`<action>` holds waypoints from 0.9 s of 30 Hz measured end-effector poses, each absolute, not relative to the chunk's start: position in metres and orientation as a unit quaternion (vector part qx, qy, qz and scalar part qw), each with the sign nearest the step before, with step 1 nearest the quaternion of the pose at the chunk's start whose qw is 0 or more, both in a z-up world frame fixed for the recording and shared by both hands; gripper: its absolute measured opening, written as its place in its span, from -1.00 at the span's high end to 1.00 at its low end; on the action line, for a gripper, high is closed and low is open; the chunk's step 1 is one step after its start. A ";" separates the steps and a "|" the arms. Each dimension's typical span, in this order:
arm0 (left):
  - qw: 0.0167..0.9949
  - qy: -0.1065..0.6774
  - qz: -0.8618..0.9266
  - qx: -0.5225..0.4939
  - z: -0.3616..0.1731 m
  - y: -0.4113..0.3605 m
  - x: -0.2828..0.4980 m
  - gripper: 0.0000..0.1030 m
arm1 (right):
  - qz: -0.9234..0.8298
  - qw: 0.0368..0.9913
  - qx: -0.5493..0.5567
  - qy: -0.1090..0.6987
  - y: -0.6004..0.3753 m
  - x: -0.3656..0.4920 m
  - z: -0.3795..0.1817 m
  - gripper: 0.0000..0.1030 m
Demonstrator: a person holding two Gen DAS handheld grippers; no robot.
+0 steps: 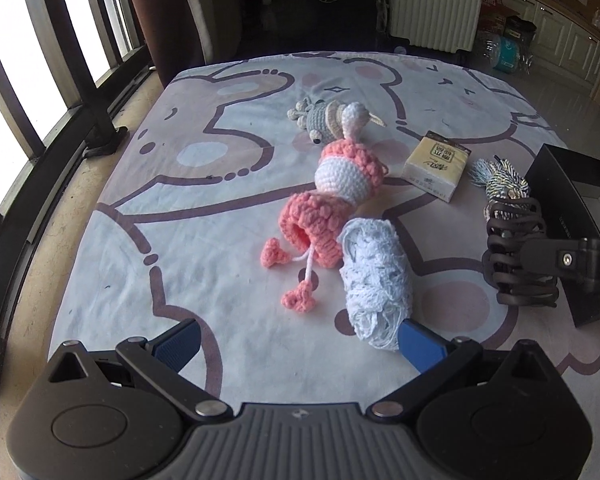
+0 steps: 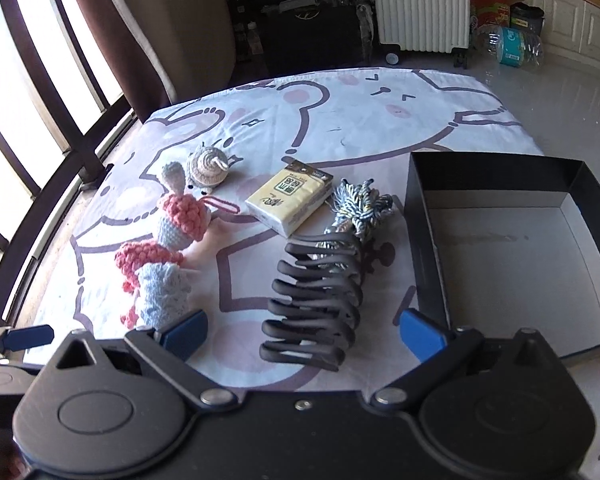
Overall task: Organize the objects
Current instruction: 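Move left tool to the light-blue crochet roll while right tool approaches the black claw clip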
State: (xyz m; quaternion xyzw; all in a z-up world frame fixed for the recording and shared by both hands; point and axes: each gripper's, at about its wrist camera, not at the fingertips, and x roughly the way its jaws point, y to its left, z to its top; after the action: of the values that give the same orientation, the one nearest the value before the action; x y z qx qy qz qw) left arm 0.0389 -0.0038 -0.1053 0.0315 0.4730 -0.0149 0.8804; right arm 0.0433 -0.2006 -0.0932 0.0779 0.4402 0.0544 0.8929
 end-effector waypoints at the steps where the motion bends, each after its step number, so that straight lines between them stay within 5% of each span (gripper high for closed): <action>1: 0.881 0.471 -0.021 0.028 -0.106 -0.005 0.040 -1.00 | 0.053 0.893 0.083 0.440 -0.202 0.047 -0.093 -1.00; 12: 0.891 0.446 -0.076 -0.014 -0.112 -0.022 0.060 -0.97 | 0.054 0.889 0.117 0.440 -0.215 0.072 -0.103 -0.62; 17: 0.881 0.466 -0.076 -0.045 -0.119 -0.024 0.066 -0.48 | 0.053 0.882 0.136 0.448 -0.219 0.073 -0.110 -0.50; 24: 0.873 0.480 -0.074 -0.056 -0.128 -0.022 0.064 -0.13 | 0.058 0.881 0.140 0.448 -0.216 0.070 -0.111 -0.34; 27: 0.868 0.486 -0.075 -0.072 -0.130 -0.016 0.065 0.18 | 0.060 0.885 0.126 0.445 -0.210 0.068 -0.111 -0.34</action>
State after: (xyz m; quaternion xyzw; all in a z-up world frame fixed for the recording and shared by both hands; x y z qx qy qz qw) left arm 0.0650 -0.0157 -0.1300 -0.0717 0.4856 -0.0750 0.8680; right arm 0.0675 -0.2101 -0.1107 0.1258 0.4449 0.0604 0.8846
